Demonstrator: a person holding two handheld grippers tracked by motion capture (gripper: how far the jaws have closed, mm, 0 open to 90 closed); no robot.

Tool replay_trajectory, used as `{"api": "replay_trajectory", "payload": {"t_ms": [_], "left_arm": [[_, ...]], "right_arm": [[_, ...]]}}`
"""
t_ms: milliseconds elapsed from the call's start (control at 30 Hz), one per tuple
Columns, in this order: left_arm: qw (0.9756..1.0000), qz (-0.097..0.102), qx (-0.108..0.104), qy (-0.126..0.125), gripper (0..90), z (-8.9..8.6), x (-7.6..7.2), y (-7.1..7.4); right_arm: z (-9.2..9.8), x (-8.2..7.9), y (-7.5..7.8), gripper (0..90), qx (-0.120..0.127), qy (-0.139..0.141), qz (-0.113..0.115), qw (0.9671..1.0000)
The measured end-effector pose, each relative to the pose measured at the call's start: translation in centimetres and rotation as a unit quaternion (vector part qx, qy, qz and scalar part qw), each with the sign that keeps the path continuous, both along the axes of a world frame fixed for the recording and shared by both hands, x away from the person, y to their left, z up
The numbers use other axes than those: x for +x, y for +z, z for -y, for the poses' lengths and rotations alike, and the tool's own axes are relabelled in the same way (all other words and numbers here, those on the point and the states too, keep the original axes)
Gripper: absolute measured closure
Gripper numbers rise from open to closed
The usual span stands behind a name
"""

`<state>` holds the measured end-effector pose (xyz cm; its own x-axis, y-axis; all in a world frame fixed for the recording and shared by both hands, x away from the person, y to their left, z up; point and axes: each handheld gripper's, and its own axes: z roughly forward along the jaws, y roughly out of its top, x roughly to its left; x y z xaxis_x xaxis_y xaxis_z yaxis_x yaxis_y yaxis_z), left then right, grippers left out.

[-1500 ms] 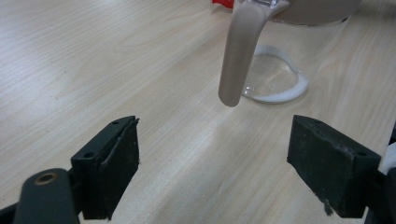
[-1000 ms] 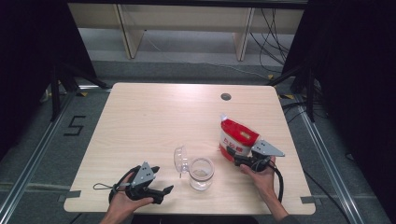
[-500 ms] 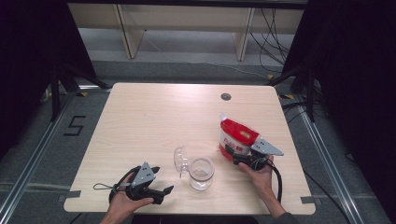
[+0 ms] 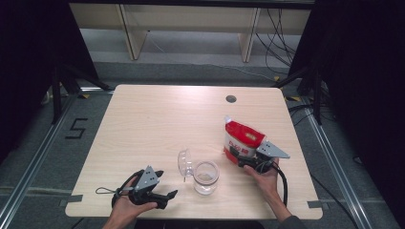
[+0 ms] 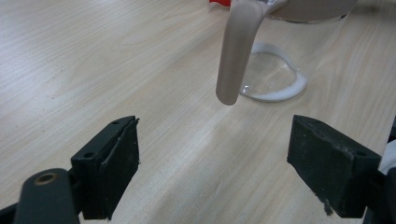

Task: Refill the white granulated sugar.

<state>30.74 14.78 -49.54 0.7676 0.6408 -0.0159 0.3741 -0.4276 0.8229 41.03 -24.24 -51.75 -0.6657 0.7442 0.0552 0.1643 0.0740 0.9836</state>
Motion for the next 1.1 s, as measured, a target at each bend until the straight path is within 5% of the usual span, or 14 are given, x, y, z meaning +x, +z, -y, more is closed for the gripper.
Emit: {"api": "replay_trajectory", "payload": {"t_ms": [67,133,167,200,267,367,467,500,533,600,633,700,967,1100], "left_arm": [[0.9999,-0.002,-0.012,0.000,16.4,0.1,-0.1,0.0],[0.9999,-0.002,-0.012,-0.002,16.4,0.1,-0.1,0.0],[0.9999,0.005,-0.005,-0.008,16.4,0.0,0.0,0.1],[0.9999,0.008,-0.003,-0.008,16.4,0.0,0.1,0.1],[0.9999,0.006,-0.004,-0.011,16.4,0.0,0.1,0.1],[0.9999,0.000,-0.015,0.000,16.4,0.1,-0.1,0.1],[0.9998,0.003,-0.019,0.001,16.4,0.1,-0.1,0.0],[0.9999,0.001,-0.015,0.001,16.4,0.0,-0.1,0.1],[0.9999,0.003,-0.012,0.001,16.4,0.0,0.0,0.0],[1.0000,0.000,-0.002,-0.005,16.4,-0.1,0.0,0.2],[1.0000,0.000,-0.002,-0.005,16.4,-0.1,0.0,0.2],[0.9999,0.004,-0.010,-0.003,16.4,-0.1,0.0,0.1],[0.9999,0.010,0.004,-0.005,16.5,-0.3,0.1,0.2],[0.9999,-0.003,-0.015,0.001,16.4,-0.2,0.0,0.2]], "right_arm": [[0.1,0.3,0.0,32.9,-0.007,0.017,0.023,0.9996],[-0.1,-0.1,0.0,42.7,-0.010,0.018,0.005,0.9998],[-0.3,-0.2,0.0,43.0,0.000,0.026,0.007,0.9996],[-0.2,-0.1,0.1,43.5,-0.022,0.022,0.015,0.9994],[-0.4,-0.4,0.2,44.5,-0.014,0.017,-0.004,0.9997],[-0.4,-0.2,0.2,45.2,-0.013,0.006,0.020,0.9997],[-0.5,-0.7,0.5,45.9,-0.018,0.011,-0.013,0.9997],[-0.4,-0.4,0.6,46.1,-0.022,0.022,0.005,0.9995],[-0.4,-0.8,0.8,46.4,-0.031,0.015,-0.012,0.9993],[-0.4,-0.6,0.8,46.7,-0.028,0.027,0.004,0.9992],[-0.4,-1.0,0.9,46.8,-0.035,0.017,-0.015,0.9991],[-0.5,-0.9,1.0,47.2,-0.041,0.020,0.013,0.9989],[-0.6,-1.4,1.5,47.8,-0.068,0.039,0.030,0.9965],[-0.5,-1.7,1.8,48.1,-0.094,0.030,0.047,0.9940]]}}
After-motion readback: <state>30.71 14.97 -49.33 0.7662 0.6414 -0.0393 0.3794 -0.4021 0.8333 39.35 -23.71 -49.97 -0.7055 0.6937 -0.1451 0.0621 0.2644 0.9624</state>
